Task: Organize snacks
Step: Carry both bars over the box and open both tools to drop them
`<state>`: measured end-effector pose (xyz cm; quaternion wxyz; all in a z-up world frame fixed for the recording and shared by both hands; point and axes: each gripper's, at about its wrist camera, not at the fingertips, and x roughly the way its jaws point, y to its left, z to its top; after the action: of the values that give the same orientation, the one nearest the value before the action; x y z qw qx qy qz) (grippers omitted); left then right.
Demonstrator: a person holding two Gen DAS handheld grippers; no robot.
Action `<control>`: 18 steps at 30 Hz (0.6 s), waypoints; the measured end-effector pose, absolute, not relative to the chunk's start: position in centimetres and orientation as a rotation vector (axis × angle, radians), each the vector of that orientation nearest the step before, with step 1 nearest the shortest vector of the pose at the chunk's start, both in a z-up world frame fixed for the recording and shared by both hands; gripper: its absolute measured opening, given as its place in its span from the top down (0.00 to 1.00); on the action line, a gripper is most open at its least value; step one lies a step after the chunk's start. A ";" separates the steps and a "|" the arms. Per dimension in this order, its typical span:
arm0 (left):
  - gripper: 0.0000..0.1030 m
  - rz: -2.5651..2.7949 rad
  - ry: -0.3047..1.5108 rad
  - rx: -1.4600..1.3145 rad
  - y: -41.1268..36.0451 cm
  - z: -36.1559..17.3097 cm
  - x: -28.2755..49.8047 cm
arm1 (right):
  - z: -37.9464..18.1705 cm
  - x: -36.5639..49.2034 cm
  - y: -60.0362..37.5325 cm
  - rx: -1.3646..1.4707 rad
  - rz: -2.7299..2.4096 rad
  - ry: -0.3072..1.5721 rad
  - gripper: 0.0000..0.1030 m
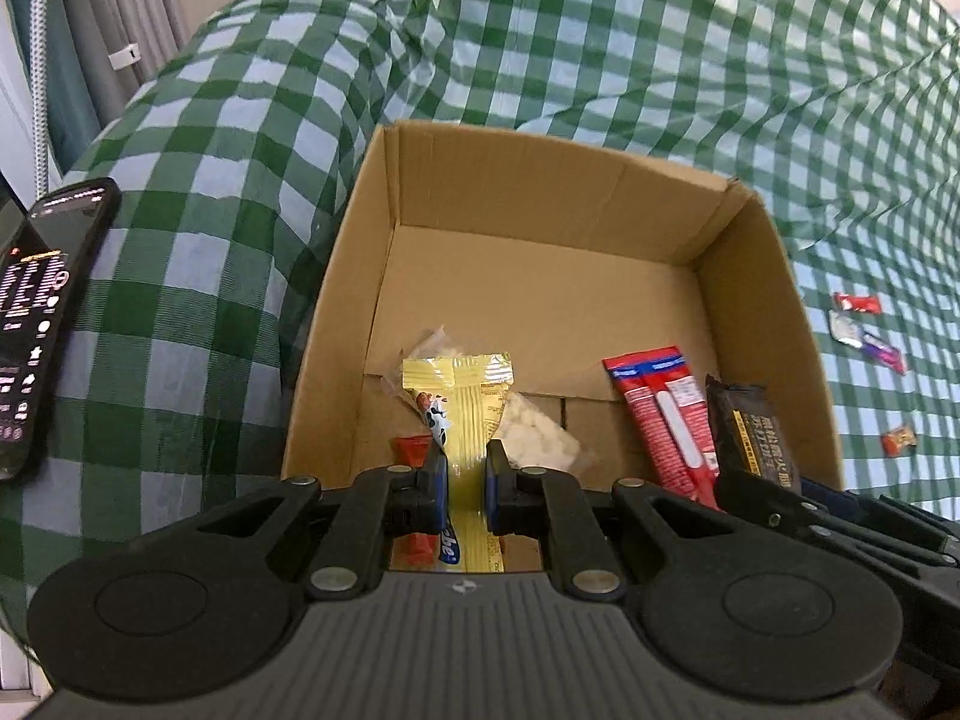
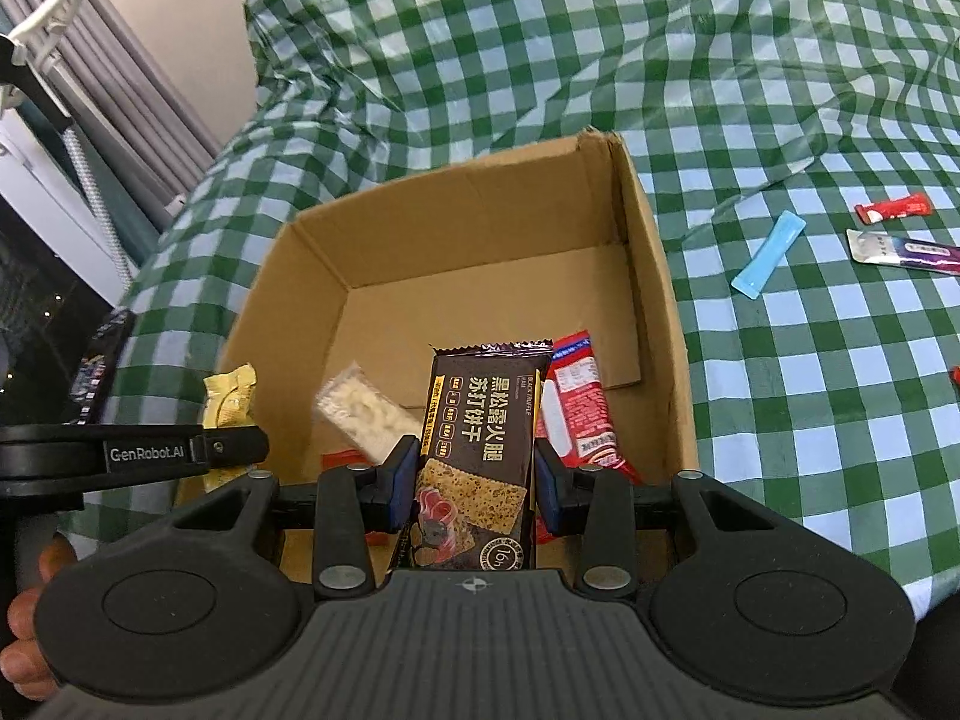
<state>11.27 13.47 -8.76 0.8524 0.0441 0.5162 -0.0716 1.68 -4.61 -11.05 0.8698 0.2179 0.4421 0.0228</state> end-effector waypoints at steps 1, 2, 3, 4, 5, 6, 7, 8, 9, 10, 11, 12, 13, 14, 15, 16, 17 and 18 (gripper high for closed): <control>0.88 -0.148 1.091 0.097 13.4 -9.0 11.4 | -11.4 1.9 -4.6 0.455 0.043 0.931 0.60; 0.88 -0.145 1.098 0.100 13.4 -9.4 11.7 | -11.7 2.1 -4.6 0.452 0.039 0.937 0.60; 0.88 -0.143 1.104 0.102 13.4 -9.7 11.9 | -12.0 2.3 -4.6 0.449 0.036 0.943 0.60; 0.88 -0.141 1.109 0.105 13.3 -9.9 12.0 | -12.2 2.4 -4.7 0.447 0.033 0.947 0.60; 0.88 -0.140 1.113 0.109 13.2 -10.2 12.2 | -12.4 2.6 -4.7 0.444 0.031 0.953 0.60; 0.88 -0.138 1.116 0.113 13.2 -10.5 12.4 | -12.6 2.7 -4.7 0.441 0.027 0.957 0.60; 0.87 -0.136 1.120 0.119 13.1 -10.7 12.6 | -12.7 2.7 -4.7 0.438 0.025 0.959 0.60; 0.86 -0.138 1.126 0.126 13.0 -11.0 12.7 | -12.9 2.9 -4.7 0.435 0.021 0.962 0.60; 0.77 -0.142 1.133 0.139 12.9 -11.4 12.9 | -13.0 3.0 -4.8 0.435 0.017 0.965 0.59; 0.63 -0.144 1.144 0.158 12.7 -11.7 13.0 | -13.1 3.1 -4.8 0.437 0.014 0.967 0.58; 0.26 -0.133 1.157 0.178 12.5 -12.1 13.1 | -13.1 3.3 -4.8 0.435 0.007 0.965 0.58; 0.04 -0.116 1.160 0.184 12.5 -12.1 13.1 | -13.0 3.4 -4.9 0.429 -0.006 0.959 0.54; 0.01 -0.115 1.143 0.175 12.6 -11.9 12.7 | -12.8 3.4 -4.9 0.422 -0.017 0.952 0.42; 0.01 -0.122 1.123 0.162 12.8 -11.6 12.3 | -12.5 3.5 -4.8 0.417 -0.026 0.943 0.31; 0.00 -0.129 1.118 0.157 12.9 -11.2 11.9 | -12.2 3.4 -4.9 0.413 -0.031 0.934 0.26; 0.00 -0.128 1.124 0.158 12.9 -11.1 11.5 | -11.6 3.1 -4.9 0.407 -0.032 0.919 0.20; 0.00 -0.123 1.131 0.160 13.0 -10.9 11.1 | -11.1 2.8 -4.8 0.400 -0.031 0.910 0.17; 0.00 -0.120 1.136 0.160 13.2 -10.7 10.3 | -10.8 2.5 -4.9 0.394 -0.028 0.905 0.16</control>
<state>10.32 13.23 -10.73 0.8383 0.0755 0.5370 -0.0568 2.46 -4.89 -10.79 0.8805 0.1892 0.4345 -0.0133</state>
